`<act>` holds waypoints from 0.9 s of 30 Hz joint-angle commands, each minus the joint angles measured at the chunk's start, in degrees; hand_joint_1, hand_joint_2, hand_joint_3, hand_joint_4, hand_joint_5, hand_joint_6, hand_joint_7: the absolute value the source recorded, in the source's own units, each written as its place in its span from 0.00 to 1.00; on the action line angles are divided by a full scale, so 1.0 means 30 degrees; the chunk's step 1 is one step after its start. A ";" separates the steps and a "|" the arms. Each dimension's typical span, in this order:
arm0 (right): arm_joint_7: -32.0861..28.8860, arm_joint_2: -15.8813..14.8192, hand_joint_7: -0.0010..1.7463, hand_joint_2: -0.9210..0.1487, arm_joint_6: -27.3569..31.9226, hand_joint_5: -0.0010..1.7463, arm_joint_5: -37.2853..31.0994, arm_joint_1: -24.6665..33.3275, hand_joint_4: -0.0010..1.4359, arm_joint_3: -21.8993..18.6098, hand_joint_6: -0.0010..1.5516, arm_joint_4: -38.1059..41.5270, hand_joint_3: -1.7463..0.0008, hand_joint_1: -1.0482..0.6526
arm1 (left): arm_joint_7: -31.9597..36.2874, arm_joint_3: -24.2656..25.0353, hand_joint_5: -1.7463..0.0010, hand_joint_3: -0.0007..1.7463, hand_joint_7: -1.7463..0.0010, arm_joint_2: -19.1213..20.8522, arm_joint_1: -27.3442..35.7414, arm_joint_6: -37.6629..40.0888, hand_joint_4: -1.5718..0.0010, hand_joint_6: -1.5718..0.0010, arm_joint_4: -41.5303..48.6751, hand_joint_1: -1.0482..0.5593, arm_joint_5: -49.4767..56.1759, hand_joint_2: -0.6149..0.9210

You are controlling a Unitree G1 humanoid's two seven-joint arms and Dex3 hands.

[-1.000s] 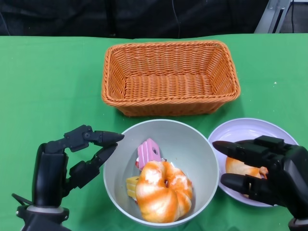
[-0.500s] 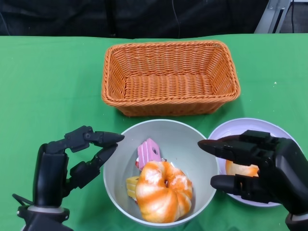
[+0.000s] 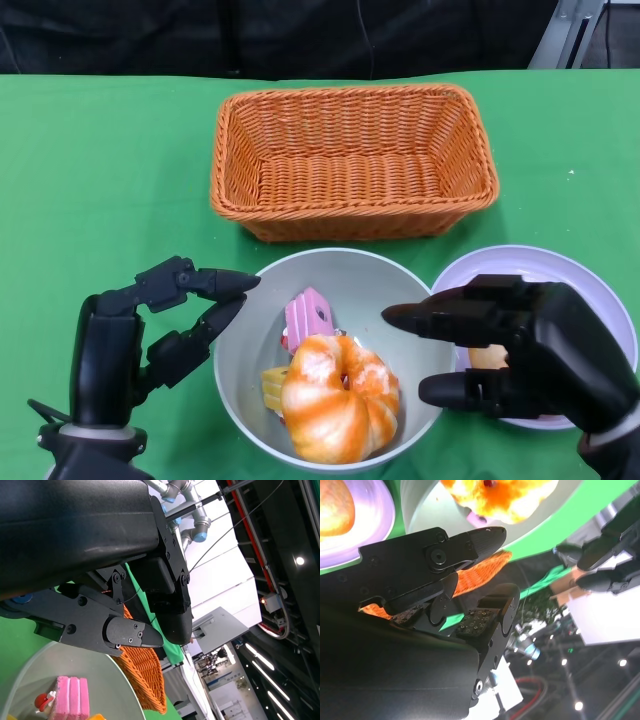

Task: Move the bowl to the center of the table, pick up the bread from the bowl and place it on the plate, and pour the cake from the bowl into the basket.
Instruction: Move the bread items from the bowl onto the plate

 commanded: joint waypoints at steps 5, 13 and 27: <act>0.1782 -0.0256 0.00 0.00 -0.0915 0.12 0.0891 -0.1185 0.54 0.0517 0.49 0.1912 0.98 0.19 | 0.0246 0.0119 0.40 0.13 0.71 0.0083 0.0281 0.0736 0.49 0.36 -0.0945 0.52 -0.0236 1.00; 0.2667 -0.0107 0.00 0.00 -0.1331 0.11 0.1223 -0.1351 0.54 0.0579 0.50 0.2494 0.99 0.18 | 0.0657 0.0164 0.40 0.13 0.71 0.0119 0.0096 0.0361 0.48 0.35 -0.0682 0.54 0.0234 1.00; 0.5954 -0.0698 0.00 0.00 -0.1042 0.07 0.2068 -0.1856 0.50 0.0839 0.47 0.2364 0.97 0.16 | 0.0971 -0.0318 0.38 0.13 0.69 -0.0498 0.0388 0.1169 0.50 0.36 -0.1966 0.51 0.1124 1.00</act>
